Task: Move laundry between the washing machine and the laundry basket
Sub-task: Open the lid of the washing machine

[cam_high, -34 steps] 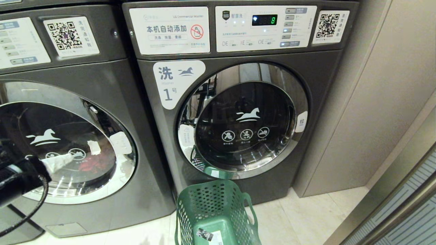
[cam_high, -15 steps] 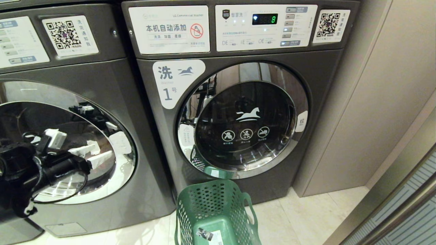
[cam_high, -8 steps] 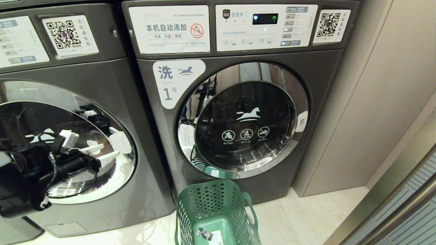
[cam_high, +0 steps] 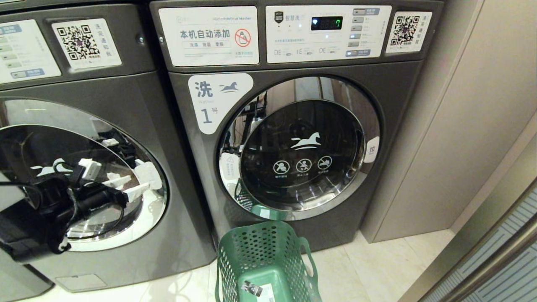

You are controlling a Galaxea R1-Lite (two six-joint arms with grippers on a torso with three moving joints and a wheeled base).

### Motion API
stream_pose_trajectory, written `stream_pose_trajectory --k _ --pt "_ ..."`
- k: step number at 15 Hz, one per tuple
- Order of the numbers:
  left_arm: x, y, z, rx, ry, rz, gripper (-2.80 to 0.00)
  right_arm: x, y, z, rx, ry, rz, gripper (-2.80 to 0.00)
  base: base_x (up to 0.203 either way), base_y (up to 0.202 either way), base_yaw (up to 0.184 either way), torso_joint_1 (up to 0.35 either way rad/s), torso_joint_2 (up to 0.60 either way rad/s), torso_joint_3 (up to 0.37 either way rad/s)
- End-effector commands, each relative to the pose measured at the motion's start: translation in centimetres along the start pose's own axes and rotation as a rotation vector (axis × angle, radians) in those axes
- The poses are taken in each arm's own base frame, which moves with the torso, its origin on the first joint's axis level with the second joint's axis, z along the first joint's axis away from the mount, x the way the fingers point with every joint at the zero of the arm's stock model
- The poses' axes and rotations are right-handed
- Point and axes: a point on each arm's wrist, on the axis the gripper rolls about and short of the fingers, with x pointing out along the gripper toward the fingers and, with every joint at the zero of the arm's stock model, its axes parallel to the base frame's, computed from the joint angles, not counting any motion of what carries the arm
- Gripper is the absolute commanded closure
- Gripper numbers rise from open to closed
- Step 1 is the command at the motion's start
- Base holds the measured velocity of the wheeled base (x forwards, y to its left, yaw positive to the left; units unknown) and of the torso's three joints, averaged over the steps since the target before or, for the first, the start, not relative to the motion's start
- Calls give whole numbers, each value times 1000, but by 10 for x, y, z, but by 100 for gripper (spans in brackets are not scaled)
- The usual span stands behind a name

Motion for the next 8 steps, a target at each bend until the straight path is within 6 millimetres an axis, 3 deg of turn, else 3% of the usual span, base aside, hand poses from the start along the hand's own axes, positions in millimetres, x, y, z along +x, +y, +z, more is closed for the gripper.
stream_pose_trajectory --k 1,8 --pt "10 1 2 1 -20 -20 -280 0 0 0 -1 0 1 0 0 0 0 0 0 0" --pt "32 -11 -5 -8 -15 -74 -280 0 0 0 -1 1 1 0 0 0 0 0 0 0"
